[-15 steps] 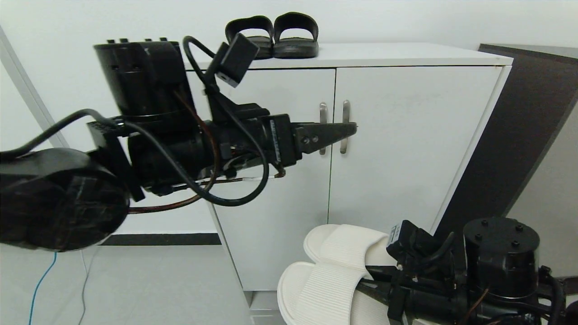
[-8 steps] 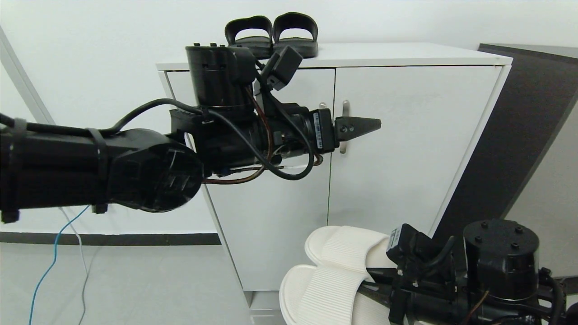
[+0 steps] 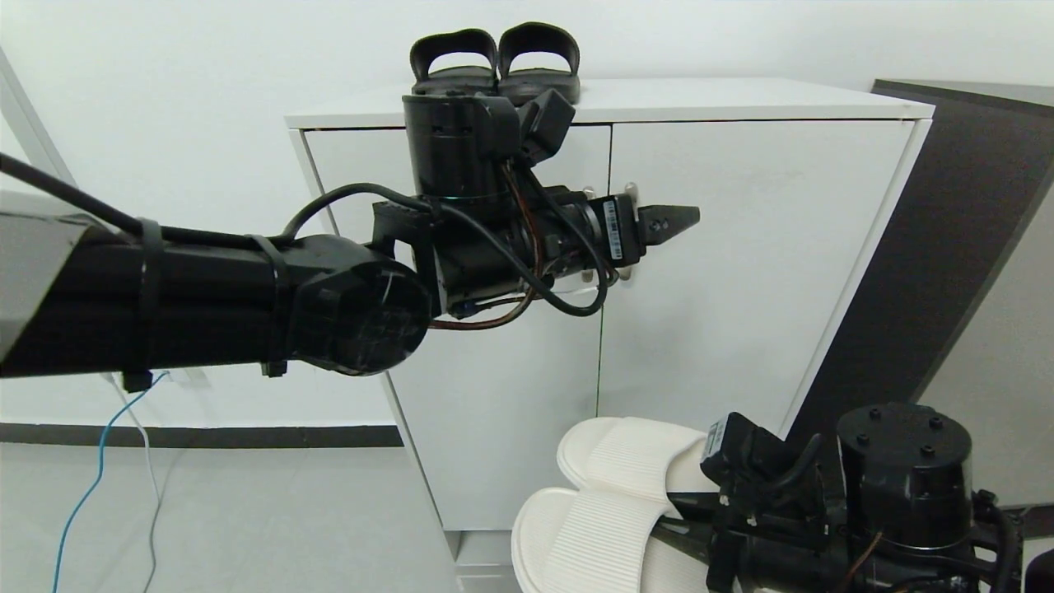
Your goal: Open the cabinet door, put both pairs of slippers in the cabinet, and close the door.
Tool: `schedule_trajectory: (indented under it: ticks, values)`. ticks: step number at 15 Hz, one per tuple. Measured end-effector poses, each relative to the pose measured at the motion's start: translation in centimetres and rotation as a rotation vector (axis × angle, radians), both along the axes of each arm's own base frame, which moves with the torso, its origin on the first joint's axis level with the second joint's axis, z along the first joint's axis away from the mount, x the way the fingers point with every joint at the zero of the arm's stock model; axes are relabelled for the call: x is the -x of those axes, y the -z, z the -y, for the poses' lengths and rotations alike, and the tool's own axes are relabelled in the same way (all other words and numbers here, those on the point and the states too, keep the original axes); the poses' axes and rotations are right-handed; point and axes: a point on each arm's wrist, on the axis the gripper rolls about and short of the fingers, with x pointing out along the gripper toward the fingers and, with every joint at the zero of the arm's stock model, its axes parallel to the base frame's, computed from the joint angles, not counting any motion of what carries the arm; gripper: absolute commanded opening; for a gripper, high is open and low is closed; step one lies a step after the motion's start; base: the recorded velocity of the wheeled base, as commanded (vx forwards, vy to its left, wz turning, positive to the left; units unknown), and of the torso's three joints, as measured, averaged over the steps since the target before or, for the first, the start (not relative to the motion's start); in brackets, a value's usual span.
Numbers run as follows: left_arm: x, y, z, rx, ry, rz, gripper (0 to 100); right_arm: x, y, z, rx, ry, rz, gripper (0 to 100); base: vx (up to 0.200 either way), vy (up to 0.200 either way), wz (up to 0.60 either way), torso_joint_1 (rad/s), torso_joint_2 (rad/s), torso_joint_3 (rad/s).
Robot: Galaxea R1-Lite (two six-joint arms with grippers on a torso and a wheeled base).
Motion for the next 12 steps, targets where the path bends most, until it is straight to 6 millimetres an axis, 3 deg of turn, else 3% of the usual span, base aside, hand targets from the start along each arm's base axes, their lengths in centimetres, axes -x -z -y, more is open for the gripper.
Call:
schedule_trajectory:
  ticks: [10,11,12]
  values:
    - [-1.7,0.6,1.4,-0.006,0.004,-0.010,100,0.0,0.3,0.0,0.010,0.000,-0.008,0,0.000,0.000,0.00,0.000,0.00,0.000]
    - [-1.8,0.7,1.5,-0.006,0.003,-0.011,0,0.0,0.3,0.0,0.011,0.000,-0.009,0,0.000,0.000,0.00,0.000,0.00,0.000]
    - [-1.9,0.8,1.5,-0.006,-0.001,-0.013,0,0.0,0.4,0.1,0.015,0.000,-0.012,0,0.000,0.000,0.00,0.000,0.00,0.000]
